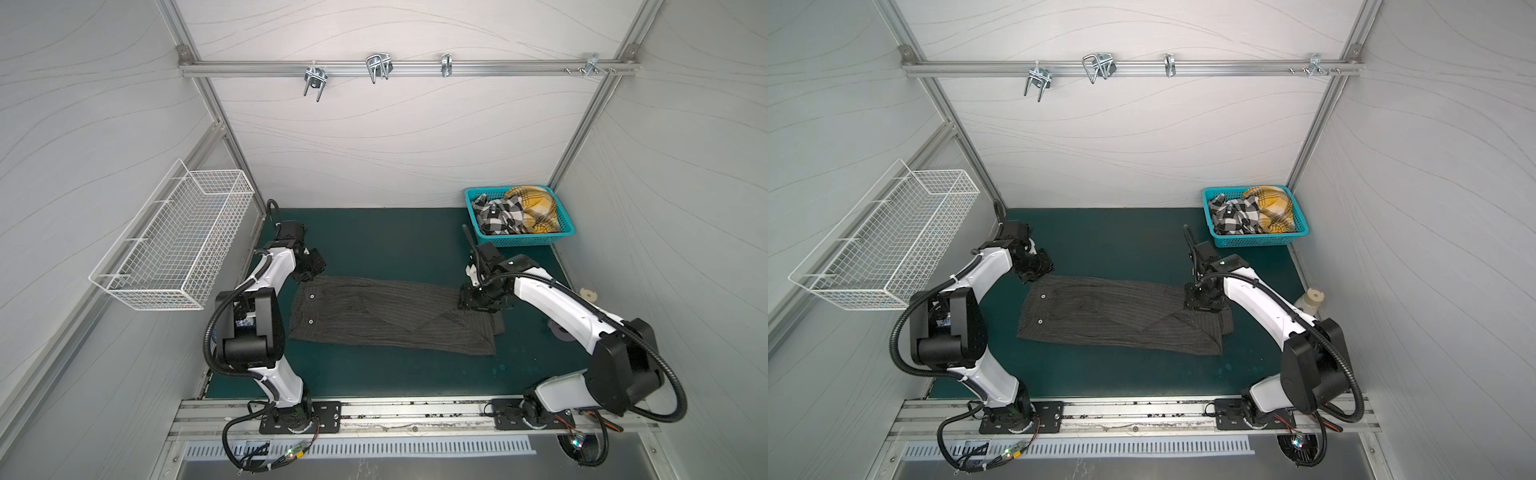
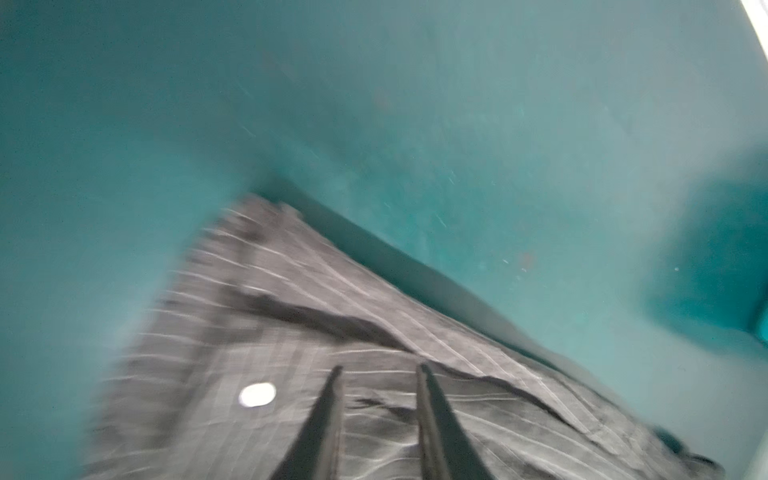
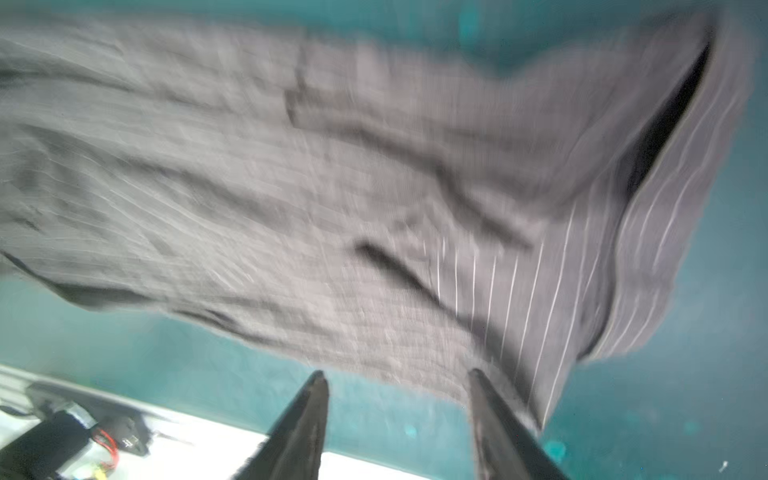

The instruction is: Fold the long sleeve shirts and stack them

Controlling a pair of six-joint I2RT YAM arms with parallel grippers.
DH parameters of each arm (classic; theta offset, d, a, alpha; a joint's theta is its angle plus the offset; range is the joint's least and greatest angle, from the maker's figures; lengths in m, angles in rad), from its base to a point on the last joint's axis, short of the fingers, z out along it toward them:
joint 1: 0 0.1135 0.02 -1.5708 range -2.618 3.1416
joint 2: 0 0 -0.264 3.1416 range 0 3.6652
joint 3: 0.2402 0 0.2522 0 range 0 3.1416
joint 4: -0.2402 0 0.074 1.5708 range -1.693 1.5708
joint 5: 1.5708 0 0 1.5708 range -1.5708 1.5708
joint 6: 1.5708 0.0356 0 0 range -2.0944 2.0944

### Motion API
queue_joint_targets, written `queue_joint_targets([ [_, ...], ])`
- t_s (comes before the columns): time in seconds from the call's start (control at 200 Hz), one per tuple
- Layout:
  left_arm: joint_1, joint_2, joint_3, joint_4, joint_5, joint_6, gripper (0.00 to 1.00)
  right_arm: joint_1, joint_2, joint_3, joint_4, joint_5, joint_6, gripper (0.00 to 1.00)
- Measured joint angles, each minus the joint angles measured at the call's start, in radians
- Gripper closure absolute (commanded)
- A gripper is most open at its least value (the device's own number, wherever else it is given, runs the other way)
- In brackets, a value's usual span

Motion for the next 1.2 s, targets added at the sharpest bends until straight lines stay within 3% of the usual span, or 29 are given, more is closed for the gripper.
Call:
queue_joint_targets([
  [0.195,0.001,0.175,-0.005,0.029,0.056,-0.072,1.0,0.063,0.063,-0.165,0.042,-0.096,0.116,0.73],
  [0.335,0.025,0.204,0.055,0.024,0.039,-0.088,1.0,0.061,0.177,-0.196,0.106,-0.119,0.177,0.8],
  [0.465,0.055,0.219,0.061,0.016,0.018,-0.095,1.0,0.017,0.293,-0.107,0.04,-0.155,0.207,0.82],
  [0.565,0.092,0.204,0.041,0.018,0.0,-0.103,1.0,-0.027,0.452,0.053,-0.095,-0.189,0.206,0.8],
  [0.675,0.117,0.114,-0.069,0.035,-0.026,-0.126,1.0,-0.068,0.655,0.418,-0.11,-0.172,0.161,0.77],
  [0.77,0.088,-0.026,-0.232,0.056,-0.019,-0.166,1.0,-0.081,0.781,0.719,-0.013,-0.117,0.097,0.59],
  [0.845,-0.048,-0.143,-0.334,0.051,-0.006,-0.194,1.0,-0.08,0.755,0.779,0.023,-0.087,0.058,0.48],
  [0.915,-0.221,-0.253,-0.396,0.051,-0.01,-0.229,0.78,-0.064,0.671,0.739,0.025,-0.051,0.031,0.45],
  [0.985,-0.353,-0.385,-0.445,0.044,-0.021,-0.266,0.7,-0.034,0.539,0.613,0.027,-0.019,0.024,0.45],
  [1.126,-0.392,-0.523,-0.435,0.016,-0.085,-0.3,0.64,0.039,0.265,0.306,0.038,-0.026,0.075,0.5],
  [1.201,-0.381,-0.478,-0.376,-0.003,-0.121,-0.286,0.72,0.087,0.206,0.218,0.061,-0.059,0.117,0.59],
])
